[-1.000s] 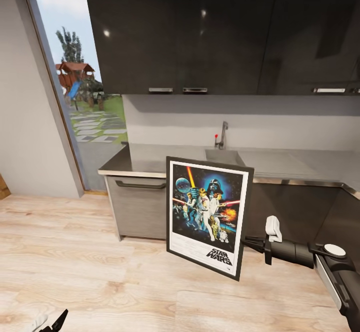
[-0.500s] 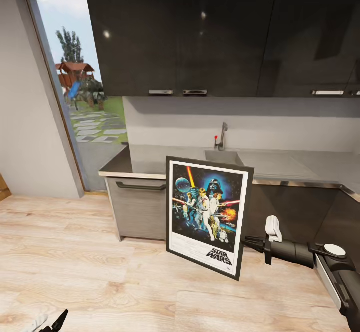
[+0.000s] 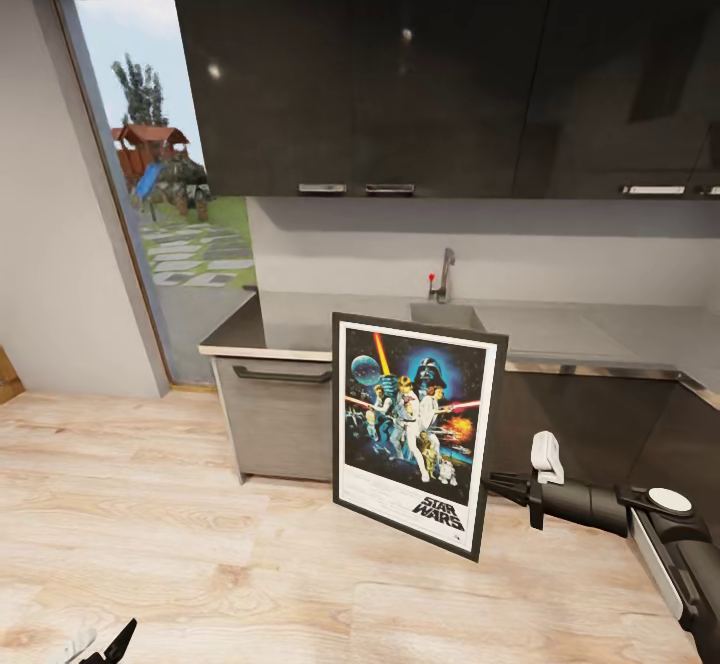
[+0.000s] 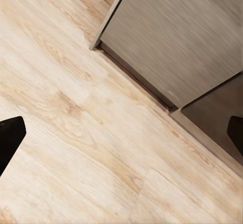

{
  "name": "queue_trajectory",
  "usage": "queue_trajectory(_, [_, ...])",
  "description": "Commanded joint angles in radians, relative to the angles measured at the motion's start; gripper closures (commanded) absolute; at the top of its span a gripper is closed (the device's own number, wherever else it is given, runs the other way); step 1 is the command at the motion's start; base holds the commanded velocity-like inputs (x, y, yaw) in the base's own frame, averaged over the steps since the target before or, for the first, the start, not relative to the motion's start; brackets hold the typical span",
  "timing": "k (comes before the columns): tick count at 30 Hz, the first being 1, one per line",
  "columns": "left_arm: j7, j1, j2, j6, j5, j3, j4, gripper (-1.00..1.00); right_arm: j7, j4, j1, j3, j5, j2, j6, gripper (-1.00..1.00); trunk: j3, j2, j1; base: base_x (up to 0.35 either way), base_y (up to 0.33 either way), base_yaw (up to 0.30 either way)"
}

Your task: Pick up the poster from the kitchen countertop and hang it on one of the wall nails in the kitchen.

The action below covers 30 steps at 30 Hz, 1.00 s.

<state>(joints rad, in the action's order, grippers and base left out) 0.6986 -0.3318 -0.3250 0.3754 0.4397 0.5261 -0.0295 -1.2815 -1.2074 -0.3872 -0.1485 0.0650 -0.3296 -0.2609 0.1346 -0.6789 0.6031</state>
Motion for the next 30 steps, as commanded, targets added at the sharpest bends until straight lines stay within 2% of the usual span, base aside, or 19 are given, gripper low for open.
queue_trajectory(1, [0.004,-0.001,0.0,0.004,0.008,-0.006,0.002,-1.0,-0.005,0.0,-0.001,0.0,0.006,0.0,-0.014,1.0,-0.002,0.006,-0.004,0.0,0.0,0.0])
queue_trajectory(11, [0.004,-0.001,0.0,0.004,0.008,-0.006,0.002,-1.0,-0.005,-0.001,-0.001,0.0,0.024,0.0,-0.013,1.0,-0.033,0.076,-0.042,0.0,0.0,0.0])
queue_trajectory(30, [0.004,-0.001,0.0,0.004,0.008,-0.006,0.002,-1.0,-0.005,-0.001,-0.001,0.0,0.027,0.0,-0.014,1.0,-0.092,0.209,-0.115,0.0,0.0,0.0])
